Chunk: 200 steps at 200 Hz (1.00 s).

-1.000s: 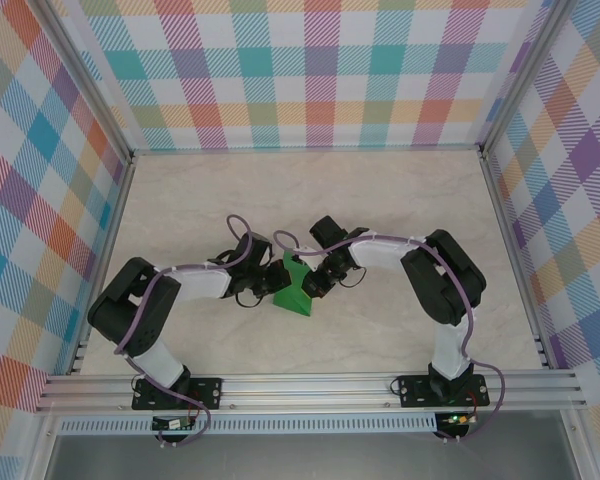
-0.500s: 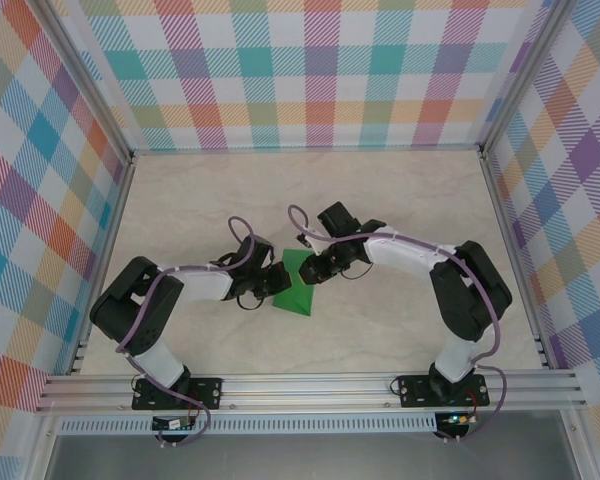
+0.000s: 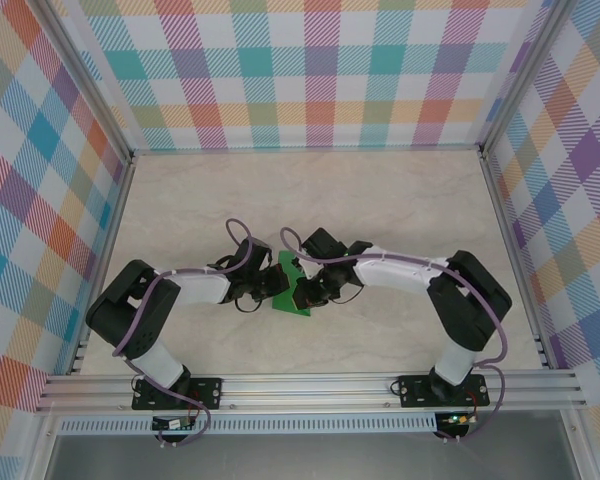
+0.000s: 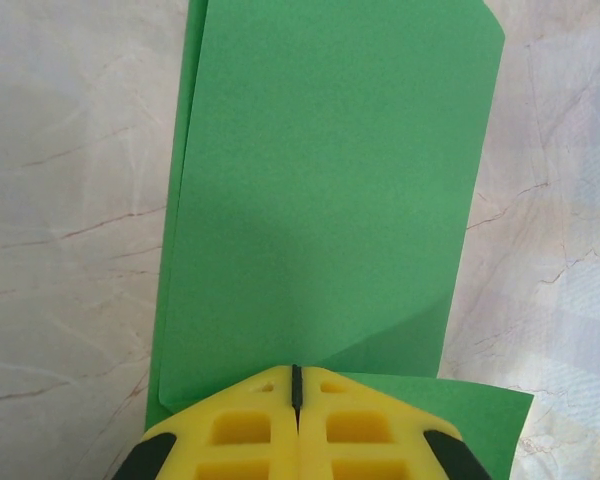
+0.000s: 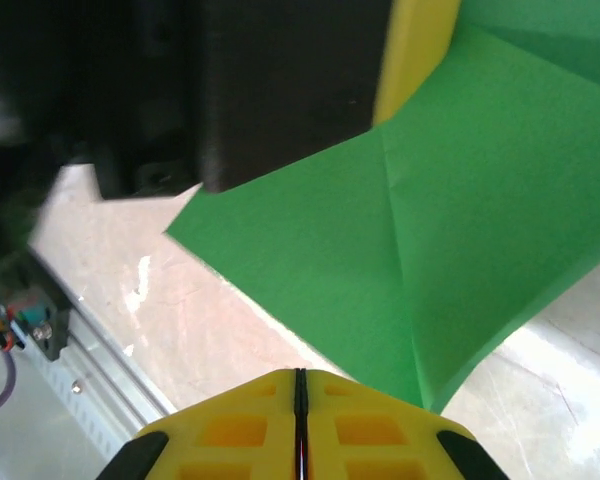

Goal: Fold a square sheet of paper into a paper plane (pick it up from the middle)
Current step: Fold the triangle a second time at the center of the table.

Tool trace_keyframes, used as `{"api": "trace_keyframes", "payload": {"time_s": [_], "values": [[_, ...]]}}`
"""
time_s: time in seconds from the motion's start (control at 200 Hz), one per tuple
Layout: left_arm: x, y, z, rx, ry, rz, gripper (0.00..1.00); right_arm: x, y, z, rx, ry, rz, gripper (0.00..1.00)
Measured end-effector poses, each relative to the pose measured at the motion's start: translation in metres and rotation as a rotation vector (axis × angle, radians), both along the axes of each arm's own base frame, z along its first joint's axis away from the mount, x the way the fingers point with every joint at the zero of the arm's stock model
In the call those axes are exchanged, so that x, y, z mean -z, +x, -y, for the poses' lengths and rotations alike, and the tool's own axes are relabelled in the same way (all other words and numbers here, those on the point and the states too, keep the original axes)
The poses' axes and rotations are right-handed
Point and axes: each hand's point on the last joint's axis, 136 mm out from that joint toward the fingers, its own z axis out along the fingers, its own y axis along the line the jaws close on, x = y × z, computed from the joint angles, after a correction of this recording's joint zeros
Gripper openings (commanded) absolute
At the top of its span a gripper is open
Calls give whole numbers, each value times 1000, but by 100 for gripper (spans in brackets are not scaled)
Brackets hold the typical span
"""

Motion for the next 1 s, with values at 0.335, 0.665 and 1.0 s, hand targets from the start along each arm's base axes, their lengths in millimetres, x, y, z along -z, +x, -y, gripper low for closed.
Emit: {"api": "trace_keyframes", "payload": {"time_s": [0.335,0.665,1.0], "values": [[0,-1,-2,-4,3,5,2,21,10,-4,53,-67,-18,8],[0,0,-3,-9,8,9,2,29,9,-3,53,-85,-33,8],[1,0,-3,-12,16,15,1,38,5,2,53,-106,-50,7]]}}
